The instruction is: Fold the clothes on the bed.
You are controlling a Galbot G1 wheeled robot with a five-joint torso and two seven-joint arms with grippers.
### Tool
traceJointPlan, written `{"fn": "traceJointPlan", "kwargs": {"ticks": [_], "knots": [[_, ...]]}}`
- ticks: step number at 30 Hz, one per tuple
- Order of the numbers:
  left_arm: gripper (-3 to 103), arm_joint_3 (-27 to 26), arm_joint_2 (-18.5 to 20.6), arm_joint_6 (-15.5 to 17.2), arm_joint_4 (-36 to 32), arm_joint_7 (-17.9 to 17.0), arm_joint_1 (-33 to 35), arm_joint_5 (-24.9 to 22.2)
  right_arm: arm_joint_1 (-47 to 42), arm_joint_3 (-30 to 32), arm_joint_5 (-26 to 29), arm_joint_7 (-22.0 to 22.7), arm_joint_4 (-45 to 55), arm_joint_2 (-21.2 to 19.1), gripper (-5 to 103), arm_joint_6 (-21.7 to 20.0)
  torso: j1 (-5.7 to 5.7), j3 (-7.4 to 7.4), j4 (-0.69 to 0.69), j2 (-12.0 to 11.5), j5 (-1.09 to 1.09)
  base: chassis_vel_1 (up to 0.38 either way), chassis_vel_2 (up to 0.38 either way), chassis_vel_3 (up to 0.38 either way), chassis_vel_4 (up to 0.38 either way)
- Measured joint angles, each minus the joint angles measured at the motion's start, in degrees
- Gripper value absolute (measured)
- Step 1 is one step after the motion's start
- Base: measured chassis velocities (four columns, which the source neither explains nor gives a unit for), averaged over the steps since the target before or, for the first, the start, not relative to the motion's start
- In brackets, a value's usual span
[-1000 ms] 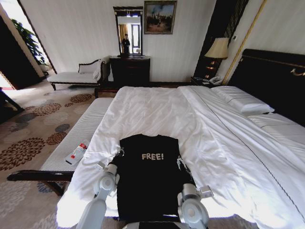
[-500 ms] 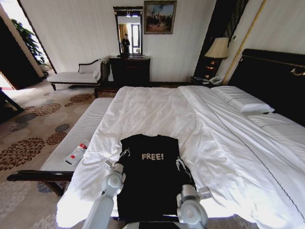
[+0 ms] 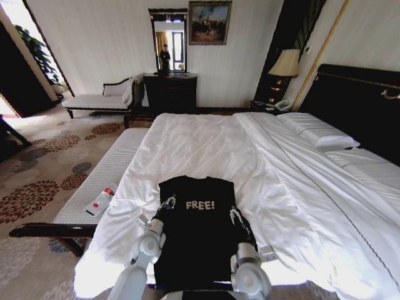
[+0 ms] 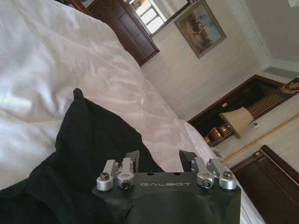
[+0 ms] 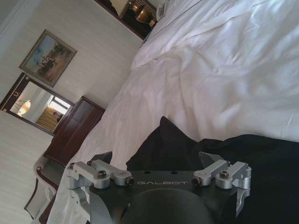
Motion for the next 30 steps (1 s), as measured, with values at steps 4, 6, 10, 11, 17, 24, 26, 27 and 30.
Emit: {"fn": "traceJointPlan", "kwargs": {"ticks": [4,6,10,11,17,24,26,27,30], "knots": [[65,-1.8,-0.2,-0.2,-1.8,0.3,2.2,-0.4,0.4,-0.6,-0.1,0.0,-0.3,0.0,100,0.0,0.00,0.00,0.01,0.0,0.00,0.000,0.000,0.000,0.000],[76,-3.1,-0.5,-0.7,-2.4,0.0,3.1,-0.7,0.4,-0.6,-0.2,0.0,-0.4,-0.1,100,-0.1,0.00,0.00,0.01,0.0,0.00,0.000,0.000,0.000,0.000],[86,-5.5,-0.9,-1.6,-3.4,-1.2,4.4,-1.6,0.8,-0.3,0.0,0.0,-0.4,-0.6,100,-0.4,0.00,0.00,-0.01,0.0,0.00,0.000,0.000,0.000,0.000],[92,-7.0,-0.9,-2.1,-3.8,-2.1,5.1,-0.7,1.8,0.4,0.1,0.0,-0.5,-1.3,100,-0.7,0.00,0.00,-0.01,0.0,0.01,0.000,0.000,0.000,0.000],[100,-11.8,0.6,-4.0,-5.9,-3.0,10.2,4.5,8.7,3.8,1.1,1.0,-2.4,-8.0,100,-5.7,0.00,0.00,0.03,0.0,0.01,0.000,0.000,0.000,0.000],[100,-13.3,1.1,-4.3,-8.8,-3.8,12.2,4.8,16.1,5.5,7.4,-10.3,-9.8,-17.8,100,-9.5,0.00,0.01,-0.01,0.0,0.02,0.000,0.000,0.000,0.000],[100,-13.6,1.2,-4.3,-10.1,-4.2,12.9,4.8,19.7,4.7,7.5,-20.7,-16.7,-22.9,100,-9.0,0.01,0.01,0.00,0.0,0.03,0.000,0.000,0.000,0.000],[100,-13.6,1.2,-4.3,-10.1,-4.2,12.9,4.8,19.7,4.7,7.5,-20.7,-16.7,-22.9,100,-9.0,0.01,0.01,0.00,0.0,0.03,0.000,0.000,0.000,0.000],[100,-14.1,1.0,-4.4,-11.7,-4.3,14.3,4.8,25.1,2.4,7.0,-30.8,-25.8,-27.6,100,-8.2,0.01,0.01,0.00,0.0,0.02,0.000,0.000,0.000,0.000]]}}
